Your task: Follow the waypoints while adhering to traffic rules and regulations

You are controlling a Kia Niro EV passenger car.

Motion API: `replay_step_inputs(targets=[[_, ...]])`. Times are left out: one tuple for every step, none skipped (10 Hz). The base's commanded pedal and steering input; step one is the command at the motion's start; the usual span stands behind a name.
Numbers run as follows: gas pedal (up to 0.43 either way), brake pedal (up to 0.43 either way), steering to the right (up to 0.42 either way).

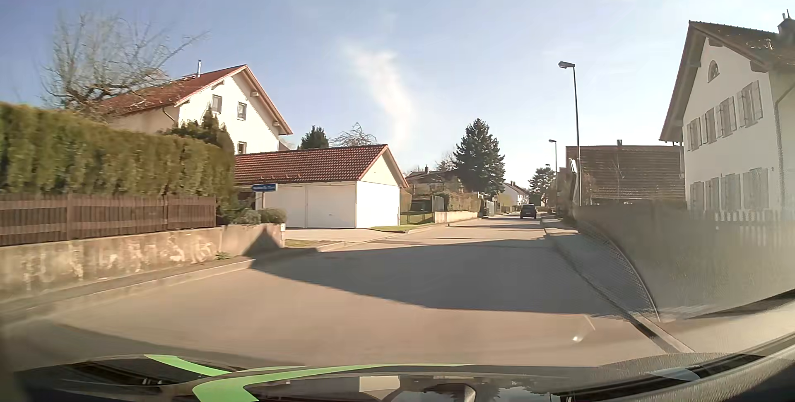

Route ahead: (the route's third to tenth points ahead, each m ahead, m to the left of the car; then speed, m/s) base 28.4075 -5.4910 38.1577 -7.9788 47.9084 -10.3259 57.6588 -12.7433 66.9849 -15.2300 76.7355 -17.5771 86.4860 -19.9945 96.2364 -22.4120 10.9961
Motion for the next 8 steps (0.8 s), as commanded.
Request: replay_step_inputs(targets=[[0.240,0.000,0.100],[0.248,0.000,0.094],[0.248,0.000,0.087],[0.248,0.000,0.082],[0.248,0.000,0.078],[0.248,0.000,0.076],[0.248,0.000,0.074],[0.248,0.000,0.068]])
